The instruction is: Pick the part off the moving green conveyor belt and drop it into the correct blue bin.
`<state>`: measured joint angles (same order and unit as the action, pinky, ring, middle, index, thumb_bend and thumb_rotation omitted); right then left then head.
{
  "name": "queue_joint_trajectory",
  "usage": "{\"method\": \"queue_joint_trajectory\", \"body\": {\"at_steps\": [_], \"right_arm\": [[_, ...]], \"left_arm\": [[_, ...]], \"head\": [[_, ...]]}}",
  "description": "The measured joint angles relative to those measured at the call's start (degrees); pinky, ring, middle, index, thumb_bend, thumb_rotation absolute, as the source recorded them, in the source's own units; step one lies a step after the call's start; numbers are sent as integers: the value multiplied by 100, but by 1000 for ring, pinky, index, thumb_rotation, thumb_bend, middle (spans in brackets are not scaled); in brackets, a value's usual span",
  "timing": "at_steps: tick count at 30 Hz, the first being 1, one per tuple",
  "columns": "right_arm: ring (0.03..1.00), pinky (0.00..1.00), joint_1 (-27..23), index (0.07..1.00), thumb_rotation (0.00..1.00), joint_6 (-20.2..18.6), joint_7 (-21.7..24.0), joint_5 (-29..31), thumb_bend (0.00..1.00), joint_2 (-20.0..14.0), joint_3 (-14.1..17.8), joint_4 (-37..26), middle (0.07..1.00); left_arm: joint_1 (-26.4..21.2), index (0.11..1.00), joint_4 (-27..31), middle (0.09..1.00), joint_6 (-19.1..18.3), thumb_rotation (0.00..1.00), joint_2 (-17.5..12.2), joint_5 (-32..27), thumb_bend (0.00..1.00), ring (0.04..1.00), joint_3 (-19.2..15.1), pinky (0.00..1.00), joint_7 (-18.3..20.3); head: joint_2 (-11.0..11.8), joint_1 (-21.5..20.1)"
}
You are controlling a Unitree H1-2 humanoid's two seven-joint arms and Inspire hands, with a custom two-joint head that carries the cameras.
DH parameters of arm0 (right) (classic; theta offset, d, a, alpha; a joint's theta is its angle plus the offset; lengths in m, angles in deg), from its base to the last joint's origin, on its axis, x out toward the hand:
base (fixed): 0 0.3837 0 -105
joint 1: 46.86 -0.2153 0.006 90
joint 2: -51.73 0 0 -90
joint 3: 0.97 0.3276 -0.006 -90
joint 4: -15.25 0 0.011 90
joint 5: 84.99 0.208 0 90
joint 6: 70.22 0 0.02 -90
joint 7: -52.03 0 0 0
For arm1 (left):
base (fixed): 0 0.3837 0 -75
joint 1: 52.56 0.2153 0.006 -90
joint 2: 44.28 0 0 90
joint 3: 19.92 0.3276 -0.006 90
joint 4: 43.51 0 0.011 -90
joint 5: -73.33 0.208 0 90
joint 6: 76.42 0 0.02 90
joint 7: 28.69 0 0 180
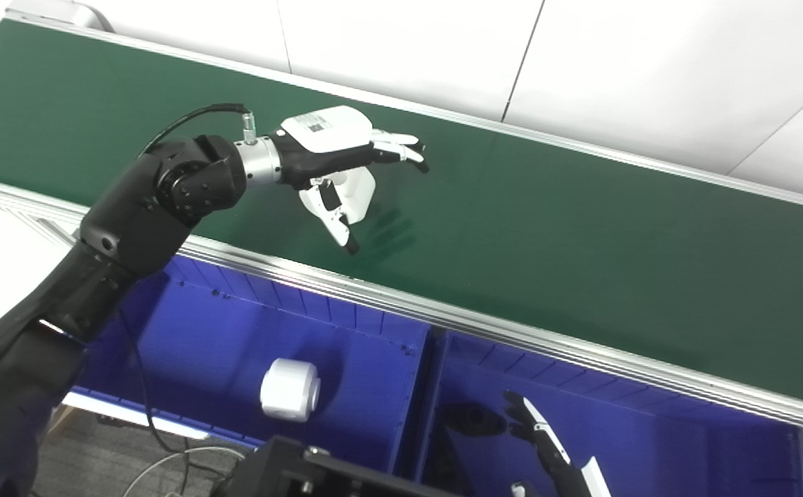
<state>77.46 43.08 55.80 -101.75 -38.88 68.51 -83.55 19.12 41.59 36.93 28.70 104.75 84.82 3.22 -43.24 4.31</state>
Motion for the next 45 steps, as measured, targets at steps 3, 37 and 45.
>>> {"method": "queue_joint_trajectory", "body": {"at_steps": [3, 37, 45], "right_arm": [[911, 855, 13, 935, 999, 0, 1, 3, 640, 5, 5, -9, 946], [907, 850, 23, 925, 990, 0, 6, 20, 630, 43, 17, -131, 942], [906, 848, 29, 926, 1000, 0, 5, 5, 638, 53, 9, -131, 942]], "left_arm": [[-105, 910, -131, 967, -111, 189, -27, -72, 939, 830, 71, 632, 95], [-398, 387, -846, 496, 222, 0, 99, -778, 503, 436, 598, 288, 61], [-385, 365, -526, 491, 237, 0, 84, -1105, 503, 436, 515, 255, 41]], "head": [[0, -9], [-35, -18], [-44, 0]]}}
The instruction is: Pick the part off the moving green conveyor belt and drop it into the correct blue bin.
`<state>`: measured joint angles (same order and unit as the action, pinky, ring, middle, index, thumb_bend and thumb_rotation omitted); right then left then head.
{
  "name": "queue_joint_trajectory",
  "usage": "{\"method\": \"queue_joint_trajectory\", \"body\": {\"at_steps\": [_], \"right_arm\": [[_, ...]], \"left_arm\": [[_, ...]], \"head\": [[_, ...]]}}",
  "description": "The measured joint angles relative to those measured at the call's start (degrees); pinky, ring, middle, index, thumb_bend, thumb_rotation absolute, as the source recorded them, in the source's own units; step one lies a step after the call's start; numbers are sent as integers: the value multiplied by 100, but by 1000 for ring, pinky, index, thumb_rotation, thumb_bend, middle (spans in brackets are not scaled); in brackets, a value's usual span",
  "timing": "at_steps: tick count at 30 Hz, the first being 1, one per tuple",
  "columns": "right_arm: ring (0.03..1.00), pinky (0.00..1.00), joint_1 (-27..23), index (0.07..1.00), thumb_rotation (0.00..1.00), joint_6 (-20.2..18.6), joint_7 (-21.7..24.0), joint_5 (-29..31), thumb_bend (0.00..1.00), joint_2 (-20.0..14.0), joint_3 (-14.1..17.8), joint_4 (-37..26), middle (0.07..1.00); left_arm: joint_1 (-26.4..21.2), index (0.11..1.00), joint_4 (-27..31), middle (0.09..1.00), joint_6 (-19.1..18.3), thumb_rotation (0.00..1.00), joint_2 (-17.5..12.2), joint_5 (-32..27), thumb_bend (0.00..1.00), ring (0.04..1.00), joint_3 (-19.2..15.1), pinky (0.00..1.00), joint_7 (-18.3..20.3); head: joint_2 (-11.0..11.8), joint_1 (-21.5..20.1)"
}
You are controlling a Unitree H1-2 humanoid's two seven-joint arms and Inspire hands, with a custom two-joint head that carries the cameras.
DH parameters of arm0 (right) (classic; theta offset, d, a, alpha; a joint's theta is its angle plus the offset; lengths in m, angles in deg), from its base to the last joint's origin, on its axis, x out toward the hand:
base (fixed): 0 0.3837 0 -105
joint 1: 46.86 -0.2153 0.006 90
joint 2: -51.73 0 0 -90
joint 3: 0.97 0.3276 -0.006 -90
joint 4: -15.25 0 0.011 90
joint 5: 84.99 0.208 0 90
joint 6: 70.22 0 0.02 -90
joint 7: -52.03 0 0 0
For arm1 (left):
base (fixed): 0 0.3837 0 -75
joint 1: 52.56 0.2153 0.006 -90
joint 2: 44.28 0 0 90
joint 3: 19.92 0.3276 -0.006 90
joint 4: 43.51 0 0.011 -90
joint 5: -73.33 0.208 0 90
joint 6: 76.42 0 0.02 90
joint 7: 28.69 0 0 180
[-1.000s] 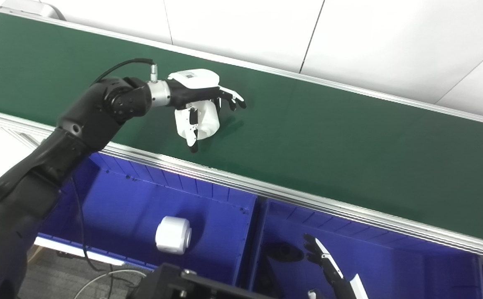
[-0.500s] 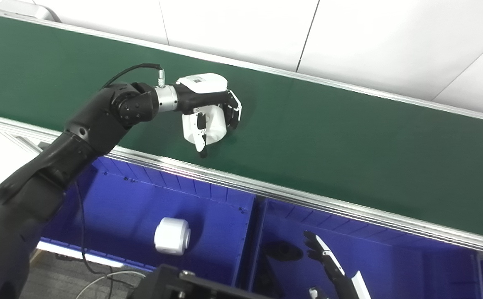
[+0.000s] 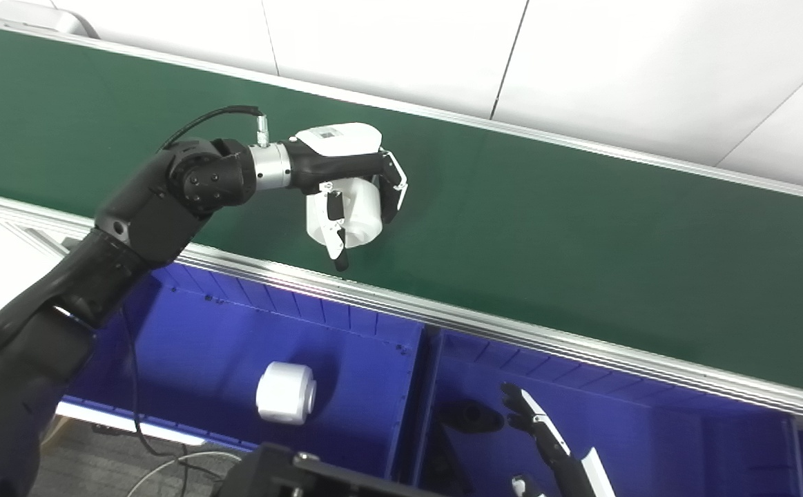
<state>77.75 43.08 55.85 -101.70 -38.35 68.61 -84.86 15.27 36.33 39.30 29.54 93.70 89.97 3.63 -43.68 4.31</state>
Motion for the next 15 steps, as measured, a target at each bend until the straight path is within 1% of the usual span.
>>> {"method": "queue_joint_trajectory", "body": {"at_steps": [2, 8, 9, 12, 13, 15], "right_arm": [[905, 847, 6, 925, 1000, 0, 0, -5, 638, 12, 1, 0, 941], [906, 849, 14, 926, 1000, 0, -2, -13, 637, 39, -7, 0, 941], [905, 847, 14, 927, 1000, 0, -2, -14, 636, 38, -9, 0, 942], [905, 846, 18, 928, 1000, 0, -2, -18, 637, 38, -7, -1, 942], [905, 847, 20, 929, 1000, 0, -1, -24, 637, 39, -5, -2, 942], [906, 848, 50, 928, 1000, 0, -1, -30, 636, 39, -3, -1, 941]], "left_arm": [[6, 346, 38, 489, 0, 0, -6, -101, 503, 437, -25, 248, 7], [27, 338, 421, 487, -40, 0, -28, -365, 503, 439, -224, 243, 124], [27, 325, 470, 485, -47, 0, -33, -393, 503, 442, -251, 239, 126], [53, 330, 639, 487, -72, 0, -48, -477, 502, 440, -337, 231, 126], [127, 332, 834, 487, -183, 0, -63, -505, 502, 440, -407, 231, 134], [200, 343, 1160, 488, -289, 0, -83, -587, 502, 439, -493, 226, 137]], "head": [[-9, 0], [-18, -17], [-26, -26], [-26, -26], [-35, -35], [-35, -35]]}}
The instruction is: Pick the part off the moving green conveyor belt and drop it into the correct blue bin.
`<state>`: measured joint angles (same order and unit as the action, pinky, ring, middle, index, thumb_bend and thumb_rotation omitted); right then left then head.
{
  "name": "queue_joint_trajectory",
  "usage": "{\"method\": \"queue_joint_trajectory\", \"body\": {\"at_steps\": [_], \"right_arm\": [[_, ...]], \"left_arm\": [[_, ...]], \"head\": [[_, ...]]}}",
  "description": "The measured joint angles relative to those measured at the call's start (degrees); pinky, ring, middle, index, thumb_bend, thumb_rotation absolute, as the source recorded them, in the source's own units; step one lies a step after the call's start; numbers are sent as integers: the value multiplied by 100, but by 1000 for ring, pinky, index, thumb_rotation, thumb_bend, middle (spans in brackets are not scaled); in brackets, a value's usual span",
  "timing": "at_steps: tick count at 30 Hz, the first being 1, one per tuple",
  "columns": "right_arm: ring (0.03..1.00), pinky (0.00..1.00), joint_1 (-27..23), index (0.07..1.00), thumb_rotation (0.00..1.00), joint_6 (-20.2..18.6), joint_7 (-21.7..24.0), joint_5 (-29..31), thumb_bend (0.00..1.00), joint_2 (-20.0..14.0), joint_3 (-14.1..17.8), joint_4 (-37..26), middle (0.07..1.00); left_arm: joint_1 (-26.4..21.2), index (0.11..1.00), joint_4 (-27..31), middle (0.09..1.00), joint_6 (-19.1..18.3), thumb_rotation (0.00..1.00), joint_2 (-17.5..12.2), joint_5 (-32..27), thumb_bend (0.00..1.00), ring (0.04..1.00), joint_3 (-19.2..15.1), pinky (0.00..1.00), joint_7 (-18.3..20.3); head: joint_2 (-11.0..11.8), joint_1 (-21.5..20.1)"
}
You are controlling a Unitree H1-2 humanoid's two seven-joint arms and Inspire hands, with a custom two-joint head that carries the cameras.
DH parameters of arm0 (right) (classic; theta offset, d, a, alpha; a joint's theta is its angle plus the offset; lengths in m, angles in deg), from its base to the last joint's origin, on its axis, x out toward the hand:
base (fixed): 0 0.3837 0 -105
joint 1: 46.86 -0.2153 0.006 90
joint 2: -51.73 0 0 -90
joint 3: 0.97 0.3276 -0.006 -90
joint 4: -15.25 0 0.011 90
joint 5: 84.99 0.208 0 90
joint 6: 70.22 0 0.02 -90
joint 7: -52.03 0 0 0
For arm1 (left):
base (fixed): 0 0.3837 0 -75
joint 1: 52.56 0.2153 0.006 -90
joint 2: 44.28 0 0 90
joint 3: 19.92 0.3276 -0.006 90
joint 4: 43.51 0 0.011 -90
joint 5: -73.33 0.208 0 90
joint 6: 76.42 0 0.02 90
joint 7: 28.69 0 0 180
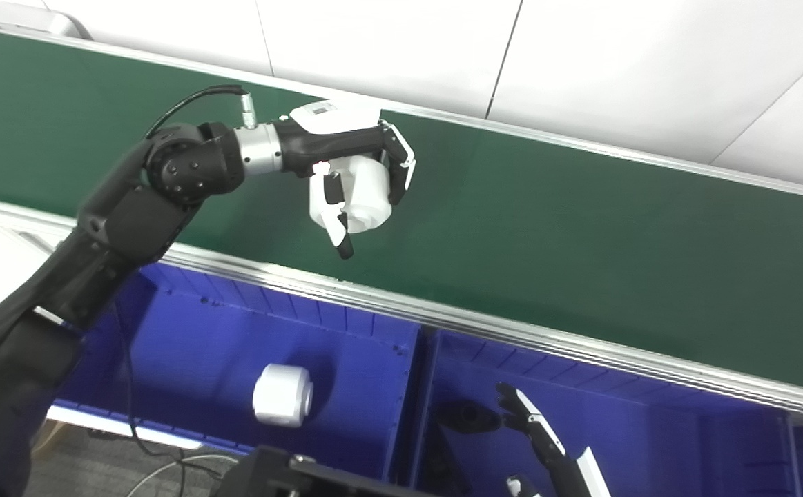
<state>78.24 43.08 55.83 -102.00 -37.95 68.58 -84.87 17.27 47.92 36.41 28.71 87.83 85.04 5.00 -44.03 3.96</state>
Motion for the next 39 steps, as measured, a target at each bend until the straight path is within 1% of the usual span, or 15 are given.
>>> {"method": "queue_joint_trajectory", "body": {"at_steps": [4, 5, 9, 11, 15, 19, 24, 28, 30, 32, 33, 39], "right_arm": [[906, 848, 4, 927, 1000, 0, 1, -2, 632, -2, -1, -1, 942], [906, 848, 8, 927, 1000, 0, 2, -2, 633, -3, 0, -1, 942], [905, 846, 17, 927, 999, 0, 2, -2, 627, -5, 1, -1, 942], [905, 847, 22, 927, 1000, 0, 2, -1, 628, -4, 4, -4, 942], [907, 850, 33, 929, 1000, 0, 14, 8, 631, -21, 20, -39, 942], [906, 850, 38, 931, 1000, 0, 30, 18, 631, -53, 35, -40, 942], [903, 844, 41, 930, 1000, 0, 79, 32, 634, -93, 66, -45, 941], [906, 847, 52, 933, 1000, 0, 110, 84, 635, -123, 99, -85, 943], [908, 849, 54, 934, 1000, 0, 169, 95, 631, -152, 105, -105, 945], [907, 848, 56, 932, 1000, 0, 197, 96, 627, -182, 116, -121, 942], [906, 848, 56, 931, 1000, 0, 204, 97, 628, -188, 130, -131, 941], [904, 844, 55, 927, 1000, 0, 230, 113, 623, -191, 169, -193, 940]], "left_arm": [[150, 369, 616, 491, -370, 0, -42, -229, 502, 434, -193, 221, 26], [204, 374, 727, 492, -406, 0, -41, -289, 501, 433, -249, 220, 22], [548, 386, 1232, 493, -702, 0, -46, -621, 502, 431, -457, 213, 22], [742, 390, 1357, 493, -779, 0, -50, -763, 502, 430, -571, 213, 21], [1134, 388, 1384, 494, -773, 0, -80, -900, 501, 429, -792, 211, -40], [1571, 384, 1387, 495, -737, 0, -83, -1064, 501, 431, -927, 217, -59], [1986, 386, 1387, 494, -543, 0, -81, -1159, 500, 432, -1061, 216, -166], [2353, 368, 1393, 485, -393, 0, -64, -1092, 501, 440, -1165, 277, -308], [2477, 364, 1420, 484, -373, 0, -42, -1066, 502, 441, -1203, 288, -387], [2576, 366, 1464, 491, -376, 0, -29, -1053, 500, 432, -1209, 212, -426], [2630, 365, 1497, 493, -378, 0, -29, -1064, 500, 429, -1209, 195, -427], [3028, 353, 1564, 493, -376, 0, 35, -1187, 499, 431, -1220, 198, -505]], "head": [[-26, -18], [-35, -18], [-44, -18], [-44, -18], [-62, 26], [-70, 26], [-114, 61], [-141, 88], [-149, 114], [-158, 123], [-167, 132], [-185, 158]]}}
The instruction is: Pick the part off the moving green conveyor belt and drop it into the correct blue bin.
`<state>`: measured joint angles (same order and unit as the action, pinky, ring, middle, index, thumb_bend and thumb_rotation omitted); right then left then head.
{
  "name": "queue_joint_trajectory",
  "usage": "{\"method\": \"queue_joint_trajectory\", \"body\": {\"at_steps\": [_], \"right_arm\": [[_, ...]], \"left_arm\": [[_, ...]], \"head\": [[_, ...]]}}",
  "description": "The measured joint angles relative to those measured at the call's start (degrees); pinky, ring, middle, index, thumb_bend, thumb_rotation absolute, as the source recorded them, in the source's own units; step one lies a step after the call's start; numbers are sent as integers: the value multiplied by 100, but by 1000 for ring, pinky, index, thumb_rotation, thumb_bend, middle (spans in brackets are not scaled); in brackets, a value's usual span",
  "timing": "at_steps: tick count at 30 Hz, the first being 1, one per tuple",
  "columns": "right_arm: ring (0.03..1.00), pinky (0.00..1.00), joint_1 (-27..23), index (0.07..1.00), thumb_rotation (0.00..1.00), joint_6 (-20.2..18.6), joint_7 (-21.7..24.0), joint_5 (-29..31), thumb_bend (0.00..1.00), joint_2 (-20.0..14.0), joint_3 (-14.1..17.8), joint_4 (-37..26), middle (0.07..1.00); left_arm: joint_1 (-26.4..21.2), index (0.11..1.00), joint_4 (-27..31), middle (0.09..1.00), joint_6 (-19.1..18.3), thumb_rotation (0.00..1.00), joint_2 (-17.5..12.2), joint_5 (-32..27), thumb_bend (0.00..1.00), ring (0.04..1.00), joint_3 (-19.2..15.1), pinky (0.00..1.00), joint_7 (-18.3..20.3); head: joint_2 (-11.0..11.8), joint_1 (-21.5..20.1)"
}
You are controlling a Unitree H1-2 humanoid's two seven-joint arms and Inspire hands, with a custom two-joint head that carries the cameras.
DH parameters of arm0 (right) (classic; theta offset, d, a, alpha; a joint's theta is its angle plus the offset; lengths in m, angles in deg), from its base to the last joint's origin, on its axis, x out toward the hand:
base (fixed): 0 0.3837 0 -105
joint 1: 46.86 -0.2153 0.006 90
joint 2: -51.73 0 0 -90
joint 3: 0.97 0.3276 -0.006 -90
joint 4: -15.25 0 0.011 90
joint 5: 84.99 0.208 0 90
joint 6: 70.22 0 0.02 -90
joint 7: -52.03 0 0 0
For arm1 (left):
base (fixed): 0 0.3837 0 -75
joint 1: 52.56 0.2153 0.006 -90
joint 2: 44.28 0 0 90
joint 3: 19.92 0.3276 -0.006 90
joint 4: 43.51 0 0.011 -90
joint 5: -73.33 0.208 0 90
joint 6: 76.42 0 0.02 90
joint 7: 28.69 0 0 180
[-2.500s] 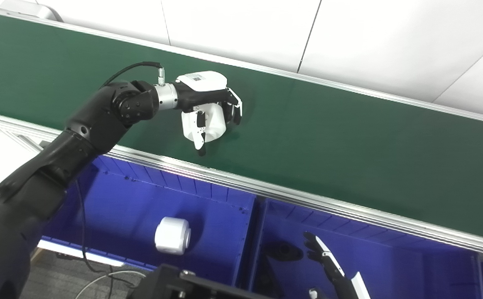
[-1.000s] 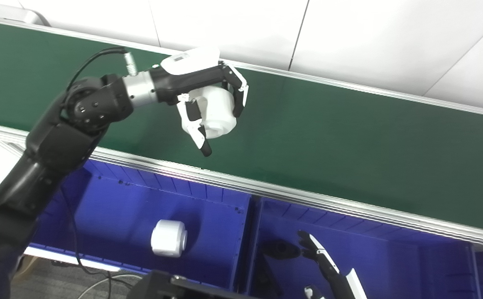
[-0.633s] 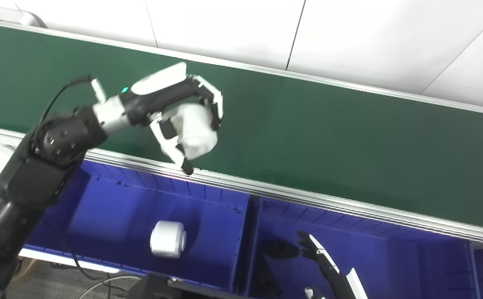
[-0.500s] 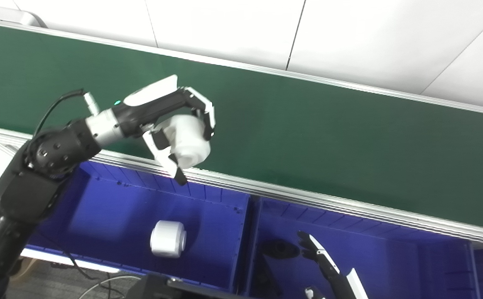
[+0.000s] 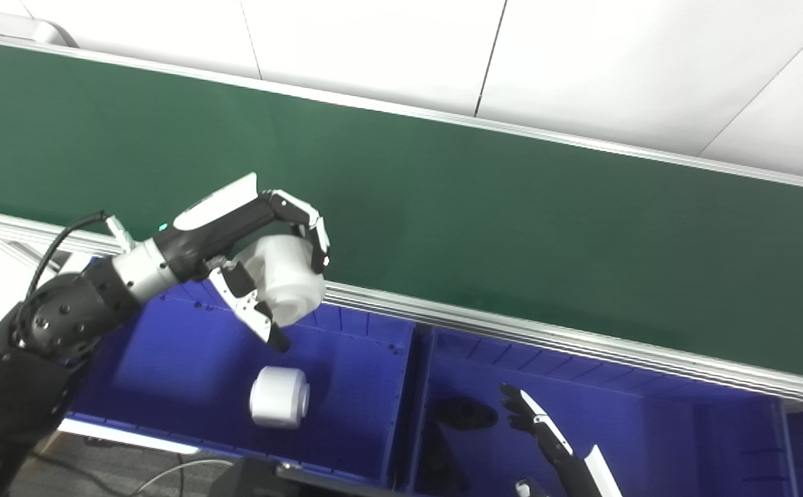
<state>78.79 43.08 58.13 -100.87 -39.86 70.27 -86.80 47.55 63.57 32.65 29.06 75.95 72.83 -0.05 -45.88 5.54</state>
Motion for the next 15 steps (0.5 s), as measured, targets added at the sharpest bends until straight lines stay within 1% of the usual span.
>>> {"method": "queue_joint_trajectory", "body": {"at_steps": [5, 7, 10, 15], "right_arm": [[903, 846, -9, 923, 1000, 0, 57, 54, 629, -3, 10, -2, 939], [902, 845, -8, 925, 1000, 0, 72, 55, 625, -3, 23, -6, 939], [903, 848, -13, 925, 1000, 0, 102, 57, 622, -9, 50, -49, 939], [905, 851, -32, 924, 1000, 0, 142, 118, 619, -22, 89, -58, 937]], "left_arm": [[307, 366, -232, 496, 132, 0, 87, -54, 499, 429, -32, 201, -108], [426, 388, -352, 497, 267, 0, 145, -72, 499, 426, -34, 196, -176], [571, 393, -465, 499, 341, 0, 300, -213, 498, 424, -49, 193, -295], [758, 400, -578, 497, 469, 0, 527, -294, 498, 424, 2, 200, -336]], "head": [[-26, 17], [-62, 18], [-105, 70], [-132, 97]]}}
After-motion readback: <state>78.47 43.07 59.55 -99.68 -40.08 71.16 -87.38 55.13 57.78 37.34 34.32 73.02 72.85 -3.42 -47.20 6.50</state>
